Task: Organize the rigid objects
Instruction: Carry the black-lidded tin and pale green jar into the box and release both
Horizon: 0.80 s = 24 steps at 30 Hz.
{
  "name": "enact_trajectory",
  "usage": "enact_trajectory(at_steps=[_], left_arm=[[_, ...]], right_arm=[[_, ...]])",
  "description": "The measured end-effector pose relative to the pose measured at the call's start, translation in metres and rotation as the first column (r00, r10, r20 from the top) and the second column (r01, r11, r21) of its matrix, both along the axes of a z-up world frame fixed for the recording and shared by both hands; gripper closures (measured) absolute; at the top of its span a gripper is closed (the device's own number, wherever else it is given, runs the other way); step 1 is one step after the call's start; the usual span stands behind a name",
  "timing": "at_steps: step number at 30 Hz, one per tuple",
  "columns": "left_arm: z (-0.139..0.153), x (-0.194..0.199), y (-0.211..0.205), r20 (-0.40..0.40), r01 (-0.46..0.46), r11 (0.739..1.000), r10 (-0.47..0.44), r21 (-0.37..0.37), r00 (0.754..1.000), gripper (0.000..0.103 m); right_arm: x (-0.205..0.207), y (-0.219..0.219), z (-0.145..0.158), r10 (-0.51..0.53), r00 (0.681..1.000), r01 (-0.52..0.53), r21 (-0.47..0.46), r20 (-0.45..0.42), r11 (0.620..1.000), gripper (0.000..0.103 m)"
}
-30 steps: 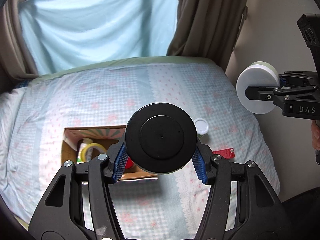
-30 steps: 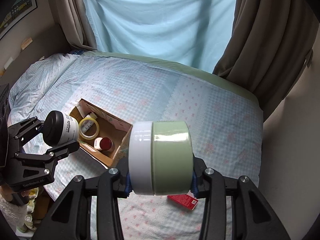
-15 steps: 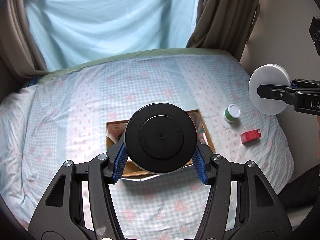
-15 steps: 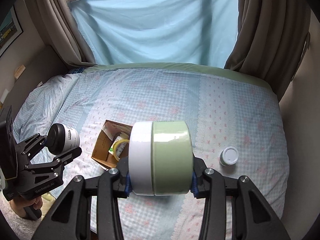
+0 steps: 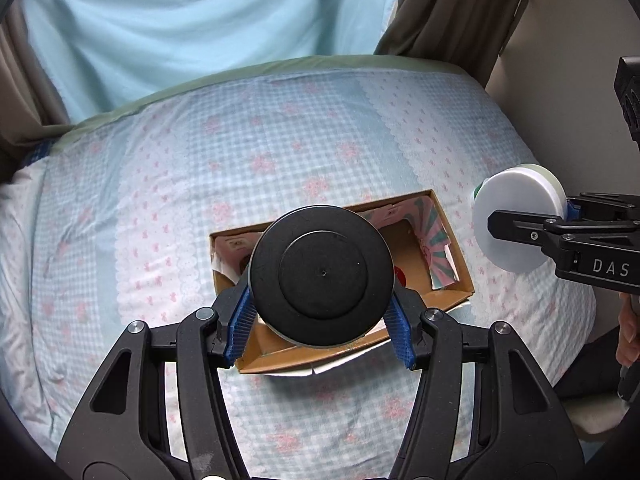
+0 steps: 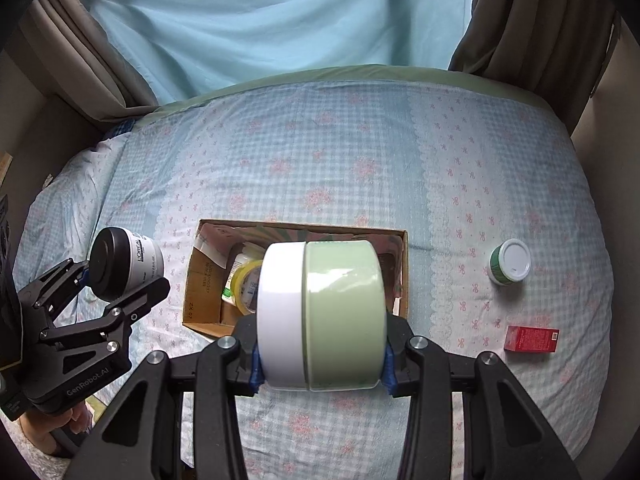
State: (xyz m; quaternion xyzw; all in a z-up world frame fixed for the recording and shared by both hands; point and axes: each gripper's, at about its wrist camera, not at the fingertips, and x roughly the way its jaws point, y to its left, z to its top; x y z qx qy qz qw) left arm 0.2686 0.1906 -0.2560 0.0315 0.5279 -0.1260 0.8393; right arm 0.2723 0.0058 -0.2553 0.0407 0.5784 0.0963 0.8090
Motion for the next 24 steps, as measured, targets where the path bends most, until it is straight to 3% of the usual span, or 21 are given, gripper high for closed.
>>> enact_trajectory(at_steps=[5, 15, 24], left_arm=[[-0.036, 0.024, -0.007, -0.054, 0.018, 1.0, -0.017, 0.017, 0.998, 0.05], [-0.144, 0.075, -0.036, -0.197, 0.073, 0.996, -0.061, 0.05, 0.978, 0.05], [-0.188, 0.089, -0.058, -0.252, 0.169, 0.981, -0.141, 0.092, 0.957, 0.05]], right_arm=[[0.027, 0.002, -0.039, -0.036, 0.997, 0.036, -0.004, -0.065, 0.999, 0.063], [0.066, -0.015, -0.138, -0.115, 0.974, 0.113, -0.019, -0.193, 0.993, 0.063], [0.08, -0.013, -0.178, -0.1, 0.965, 0.097, -0.024, -0.242, 0.995, 0.063]])
